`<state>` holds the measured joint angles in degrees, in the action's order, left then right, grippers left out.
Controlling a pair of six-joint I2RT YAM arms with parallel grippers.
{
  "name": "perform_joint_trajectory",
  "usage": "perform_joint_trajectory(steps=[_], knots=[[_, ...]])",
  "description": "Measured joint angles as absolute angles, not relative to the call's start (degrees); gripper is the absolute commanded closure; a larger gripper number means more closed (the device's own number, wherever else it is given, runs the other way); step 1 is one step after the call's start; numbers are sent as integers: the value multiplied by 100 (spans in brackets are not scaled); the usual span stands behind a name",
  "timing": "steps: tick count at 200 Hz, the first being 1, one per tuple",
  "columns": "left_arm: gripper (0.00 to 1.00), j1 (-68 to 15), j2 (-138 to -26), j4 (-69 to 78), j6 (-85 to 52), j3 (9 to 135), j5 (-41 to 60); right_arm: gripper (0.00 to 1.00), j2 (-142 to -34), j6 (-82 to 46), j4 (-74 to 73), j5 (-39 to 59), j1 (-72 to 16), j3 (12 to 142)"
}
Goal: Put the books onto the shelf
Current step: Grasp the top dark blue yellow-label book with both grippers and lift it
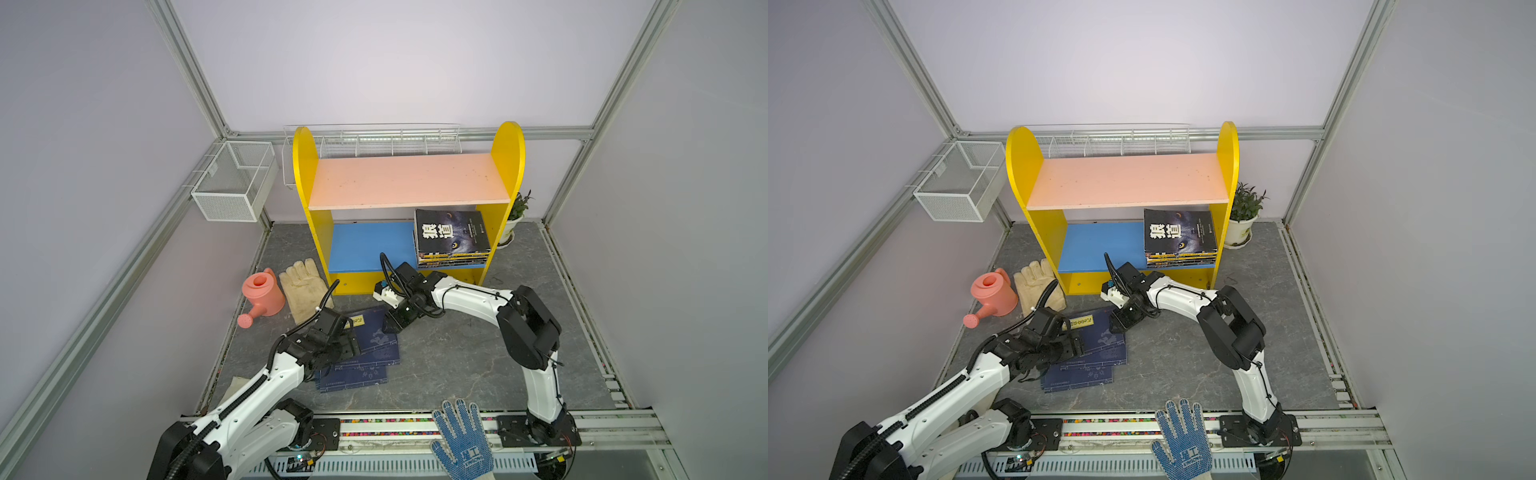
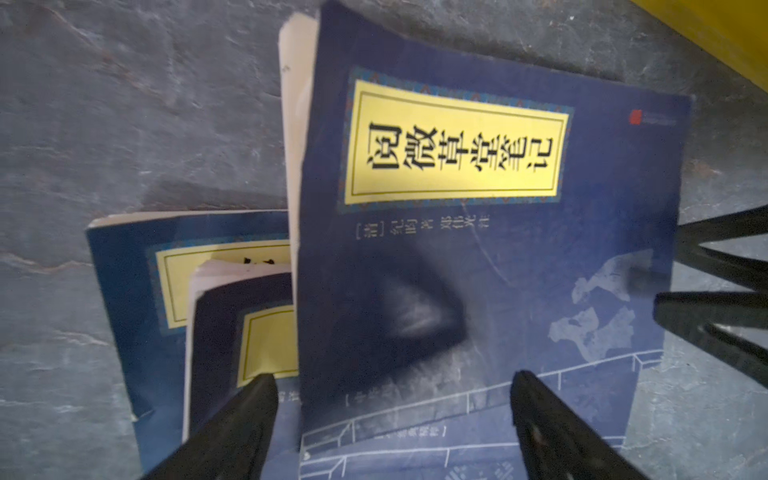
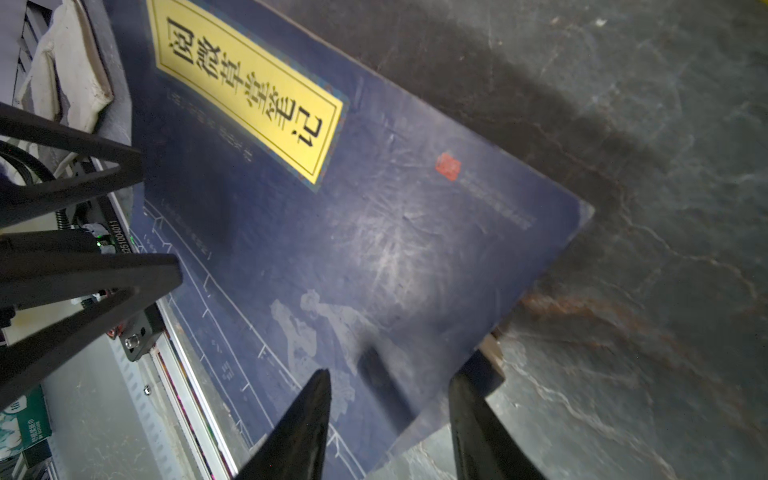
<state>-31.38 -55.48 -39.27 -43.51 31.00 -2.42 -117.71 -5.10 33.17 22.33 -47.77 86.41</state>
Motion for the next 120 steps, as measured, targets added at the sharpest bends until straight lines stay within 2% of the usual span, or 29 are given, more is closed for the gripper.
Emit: perform_joint_trajectory(steps=[96, 120], knots=[[14, -3006, -5758, -3693, -4320, 2963, -368, 51, -12011, -469, 3356, 2554, -4825, 9080], [21, -2993, -5760, -3699, -4294, 2963, -408, 52, -12011, -471, 3350, 2626, -4825, 9194]])
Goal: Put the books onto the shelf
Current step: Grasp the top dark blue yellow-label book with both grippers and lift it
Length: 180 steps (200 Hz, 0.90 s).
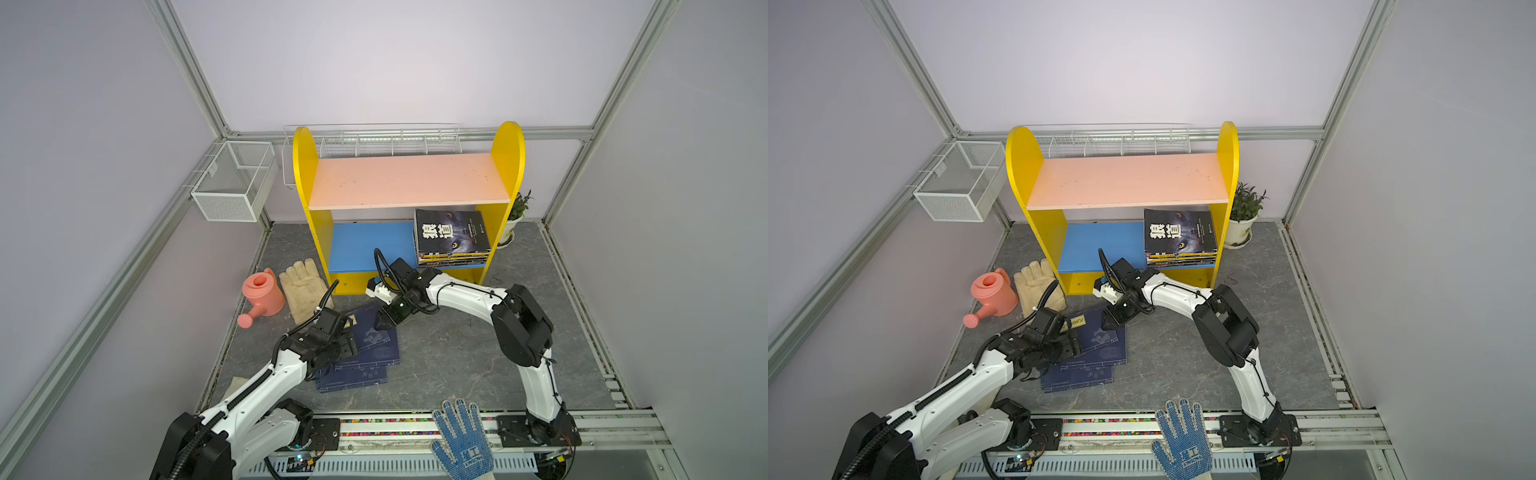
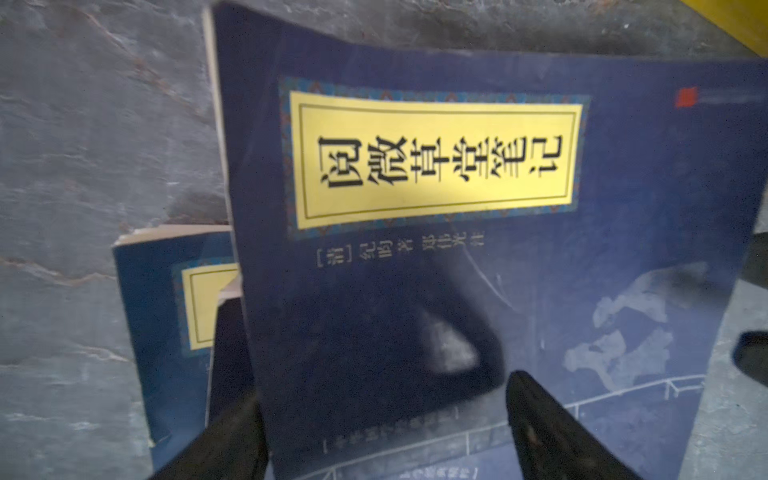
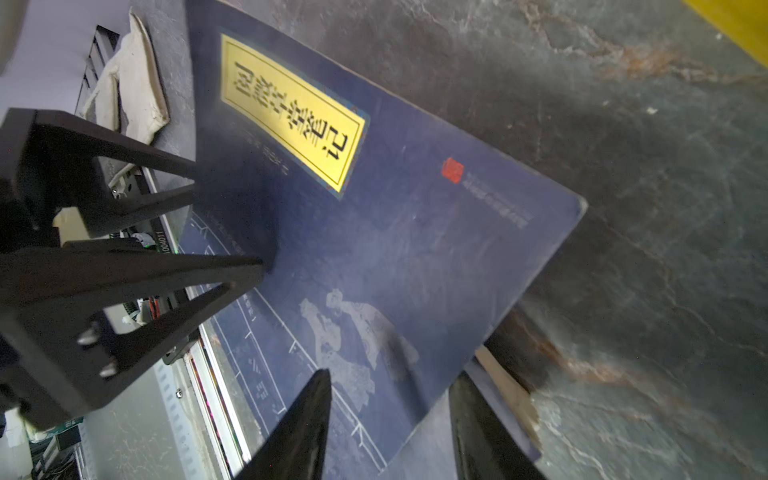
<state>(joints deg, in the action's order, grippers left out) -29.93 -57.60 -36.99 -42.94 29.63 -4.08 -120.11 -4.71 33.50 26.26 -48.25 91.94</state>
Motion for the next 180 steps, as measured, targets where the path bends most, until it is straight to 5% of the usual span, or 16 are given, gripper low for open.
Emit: perform_joint_trajectory(steps=[37, 80, 180], knots=[[41, -2967, -5677, -3732, -4285, 2954, -484, 52, -12011, -471, 3312, 2661, -4825, 9273], [100, -2950, -5085, -3767, -4136, 2851, -556, 52, -12011, -467, 3334, 2547, -4825, 9273], [100, -2952, -3590, -3798, -4110, 2853, -565, 48, -11813, -661, 2860, 2416, -4762, 8820]])
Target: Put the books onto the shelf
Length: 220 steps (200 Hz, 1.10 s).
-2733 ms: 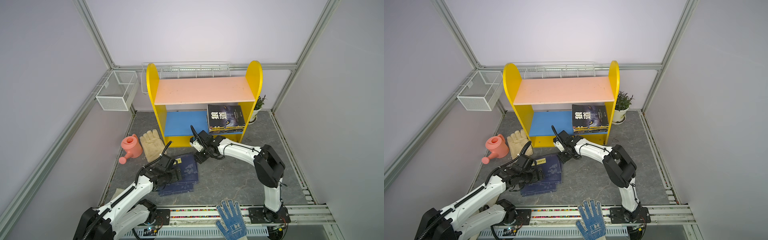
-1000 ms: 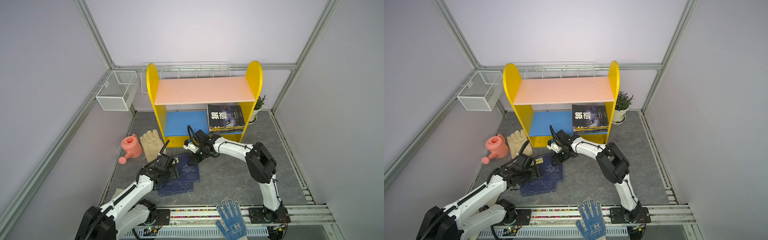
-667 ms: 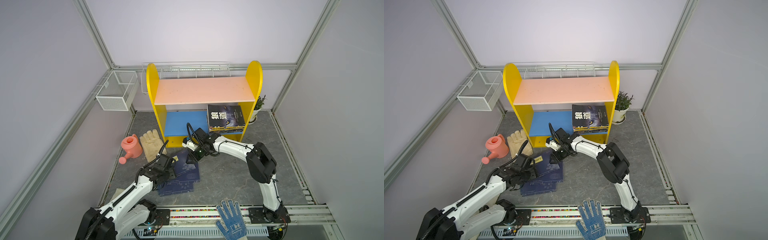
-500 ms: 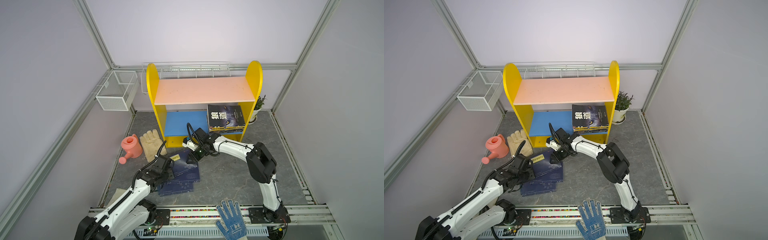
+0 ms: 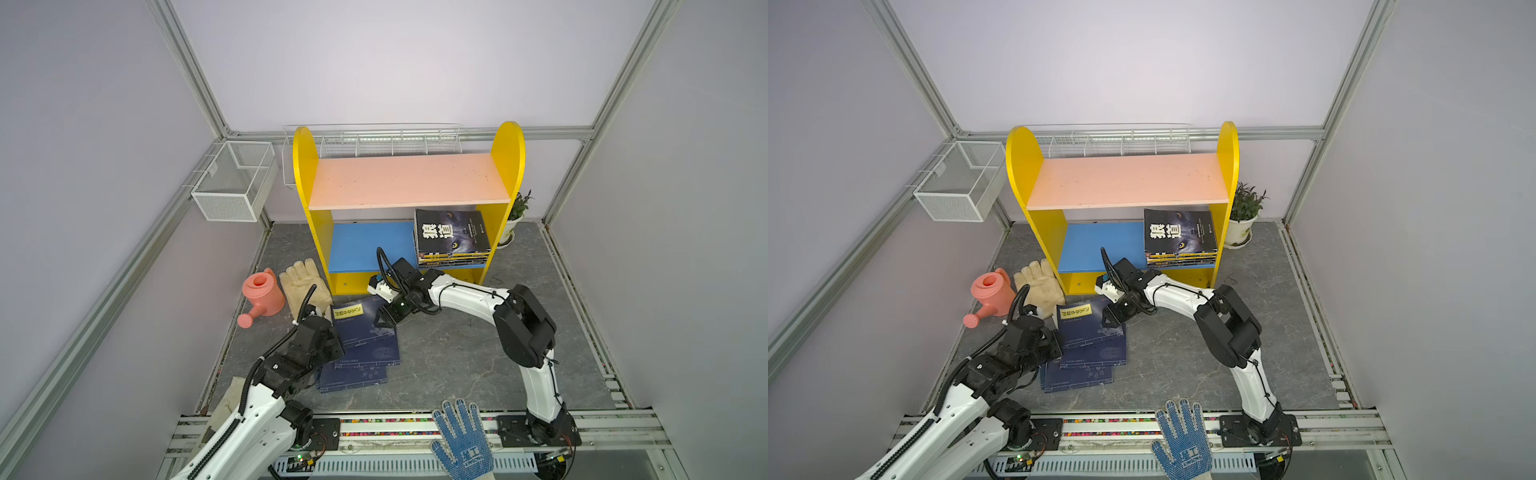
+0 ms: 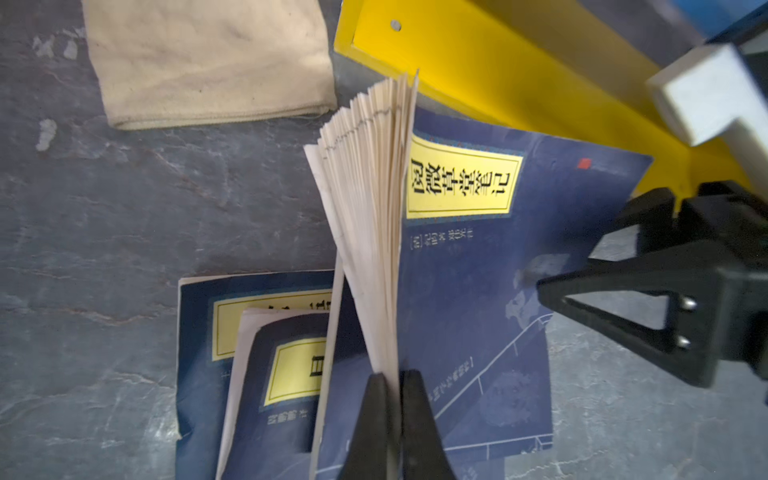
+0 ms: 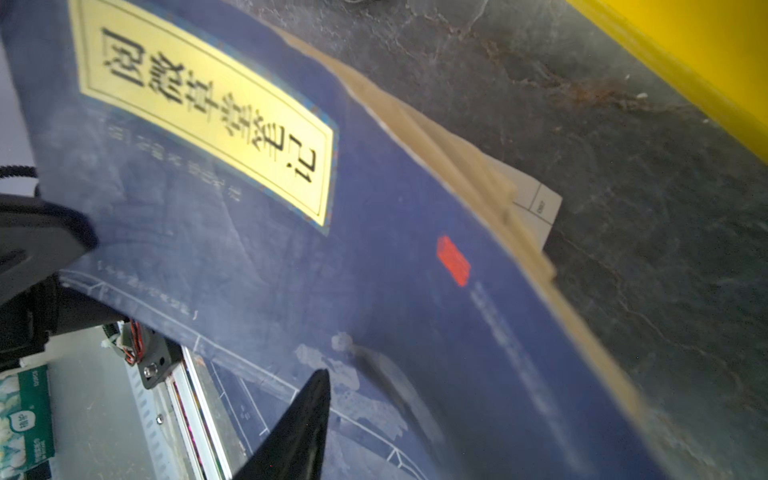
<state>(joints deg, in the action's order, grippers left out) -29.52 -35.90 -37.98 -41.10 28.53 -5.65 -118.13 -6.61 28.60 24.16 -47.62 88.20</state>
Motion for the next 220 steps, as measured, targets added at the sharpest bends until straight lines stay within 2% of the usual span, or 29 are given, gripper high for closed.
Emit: perform_joint_trajectory(steps=[110, 220], knots=[[100, -2954, -2652, -3367, -4252, 3640, -246, 43, -9745, -1833, 1662, 3522, -3787, 7520], [100, -2954, -2606, -2377, -4351, 3931, -274, 43, -9480, -2550, 1208, 3990, -3603, 7022]])
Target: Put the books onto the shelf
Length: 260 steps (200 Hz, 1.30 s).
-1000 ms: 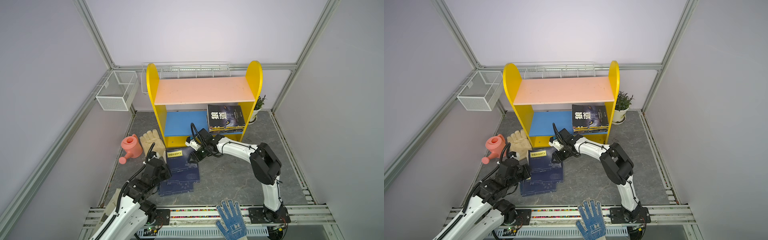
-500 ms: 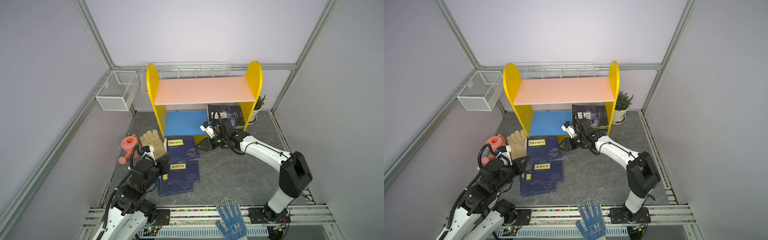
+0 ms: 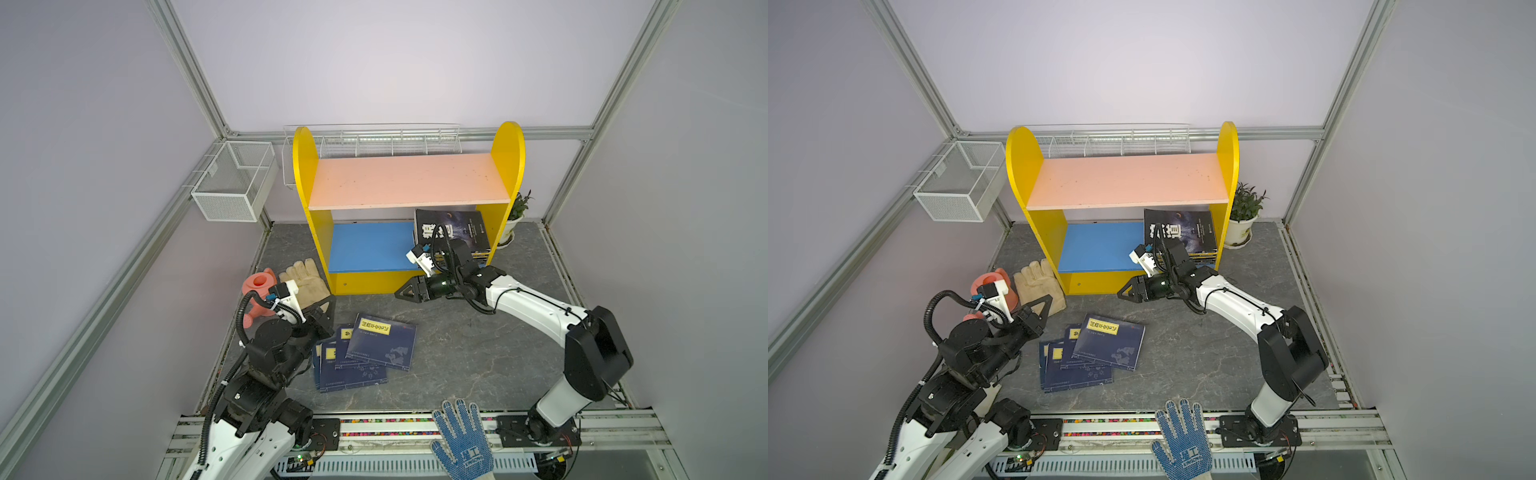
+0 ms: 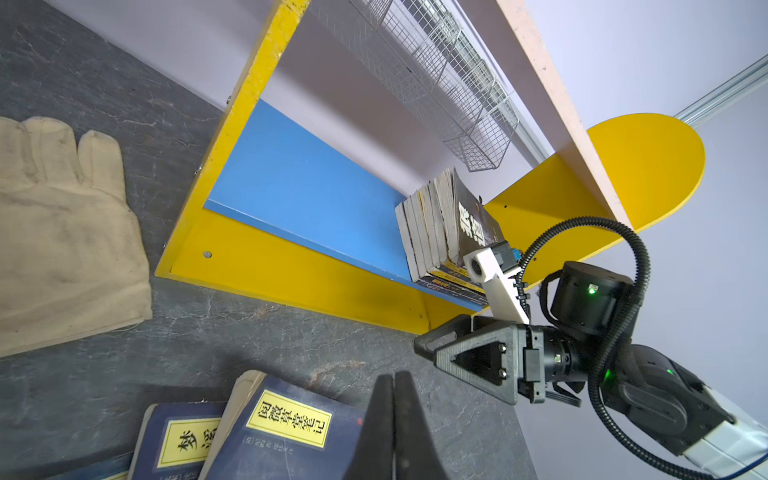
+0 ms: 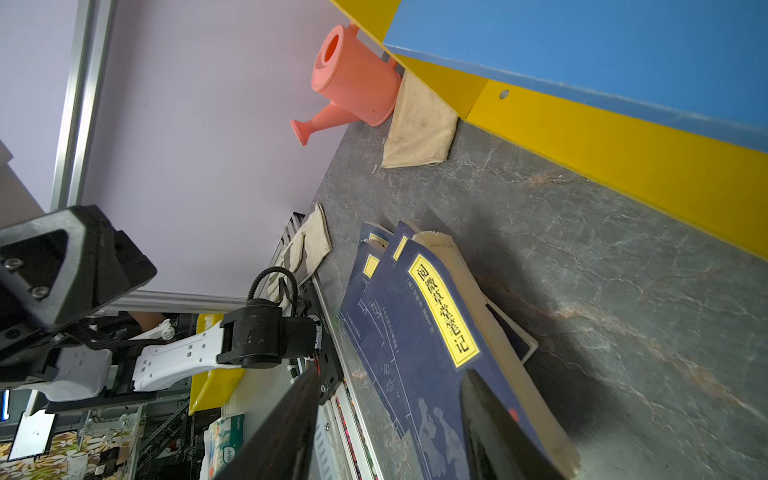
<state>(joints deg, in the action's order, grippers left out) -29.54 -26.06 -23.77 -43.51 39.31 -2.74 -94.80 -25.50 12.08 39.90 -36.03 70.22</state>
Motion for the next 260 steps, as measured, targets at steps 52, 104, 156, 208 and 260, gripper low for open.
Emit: perform_joint_trajectory(steps=[52, 104, 156, 208, 260], knots=[[85, -2954, -3446, -2770, -4204, 3979, -263, 44, -9502, -2115, 1922, 3557, -3612, 7072], [44, -2954, -5186, -3461, -3879, 3872, 47, 44, -9856, -926, 3304, 2952, -3881, 7137], [27, -2954, -5684, -3470, -3820, 3498, 156, 44, -10744, -523, 3852, 2915, -4228, 6790], [28, -2954, -5861, -3188, -3804, 3133, 252, 45, -11216, -375, 3905, 3332, -4246, 7061], [43, -2954, -6051, -2912, -3697, 3028, 495, 46, -11448, -357, 3791, 3522, -4246, 7531]])
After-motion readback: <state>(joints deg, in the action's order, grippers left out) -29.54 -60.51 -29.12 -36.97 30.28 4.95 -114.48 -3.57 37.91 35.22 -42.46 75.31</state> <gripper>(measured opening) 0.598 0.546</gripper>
